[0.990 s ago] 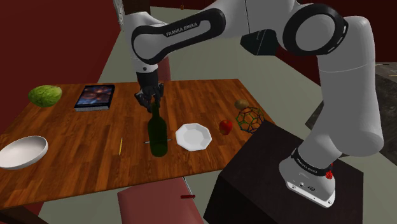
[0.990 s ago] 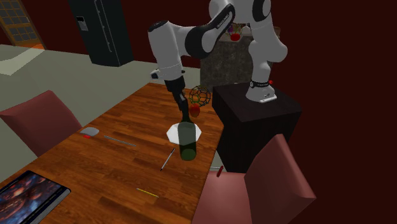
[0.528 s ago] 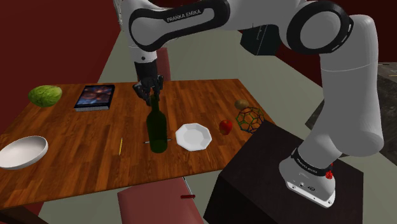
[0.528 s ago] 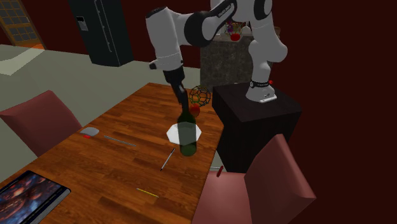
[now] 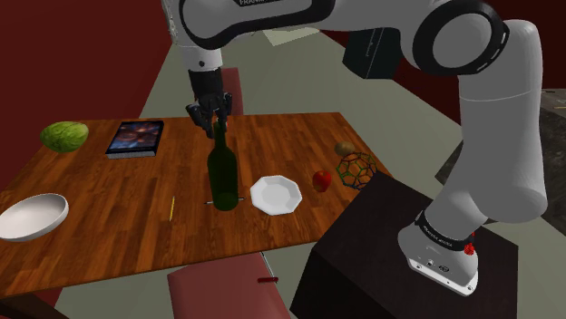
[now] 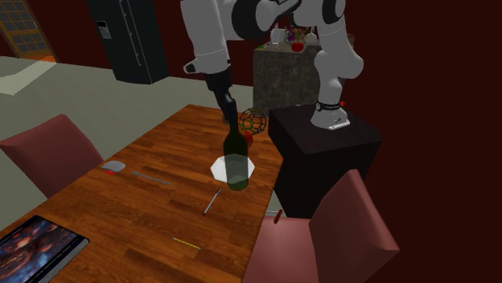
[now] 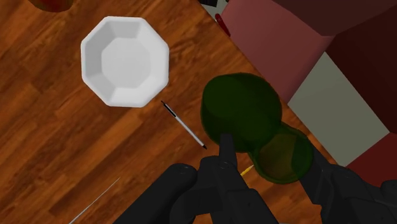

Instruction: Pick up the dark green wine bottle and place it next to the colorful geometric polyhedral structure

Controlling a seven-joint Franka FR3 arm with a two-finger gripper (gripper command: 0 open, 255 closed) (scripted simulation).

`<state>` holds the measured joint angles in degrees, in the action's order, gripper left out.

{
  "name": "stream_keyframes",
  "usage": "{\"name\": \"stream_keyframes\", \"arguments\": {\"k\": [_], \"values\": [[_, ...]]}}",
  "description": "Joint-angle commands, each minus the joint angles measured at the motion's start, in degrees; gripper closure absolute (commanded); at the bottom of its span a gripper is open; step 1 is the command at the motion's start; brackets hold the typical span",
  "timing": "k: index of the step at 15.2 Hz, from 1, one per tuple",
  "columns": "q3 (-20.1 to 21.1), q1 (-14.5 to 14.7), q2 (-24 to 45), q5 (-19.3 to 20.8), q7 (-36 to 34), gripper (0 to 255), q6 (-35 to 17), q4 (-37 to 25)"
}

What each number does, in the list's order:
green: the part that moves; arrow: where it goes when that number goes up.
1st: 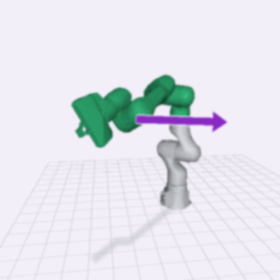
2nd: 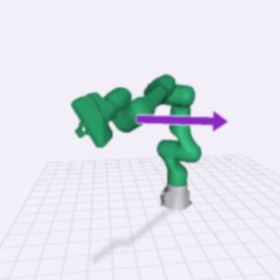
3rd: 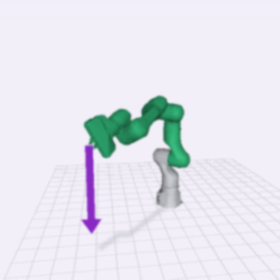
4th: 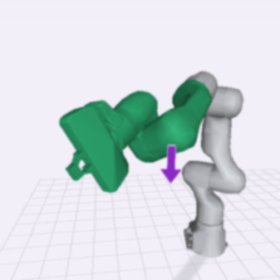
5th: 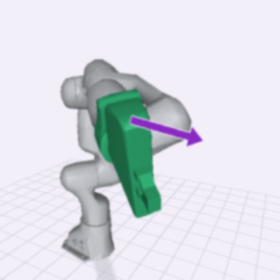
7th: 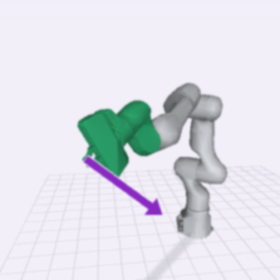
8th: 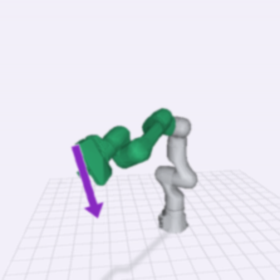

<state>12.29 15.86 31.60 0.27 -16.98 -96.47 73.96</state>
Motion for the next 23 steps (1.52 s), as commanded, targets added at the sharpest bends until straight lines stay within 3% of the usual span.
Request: {"name": "stream_keyframes", "arguments": {"k": [1, 16, 23], "values": [[0.0, 0.1, -0.1, 0.0, -0.1, 255, 1.6, -1.5], [0.2, 1.0, 1.6, 0.2, -0.9, 255, 13.5, -15.2], [-1.1, -6.1, -13.5, -2.0, 6.3, 255, 8.6, 5.3]]}}
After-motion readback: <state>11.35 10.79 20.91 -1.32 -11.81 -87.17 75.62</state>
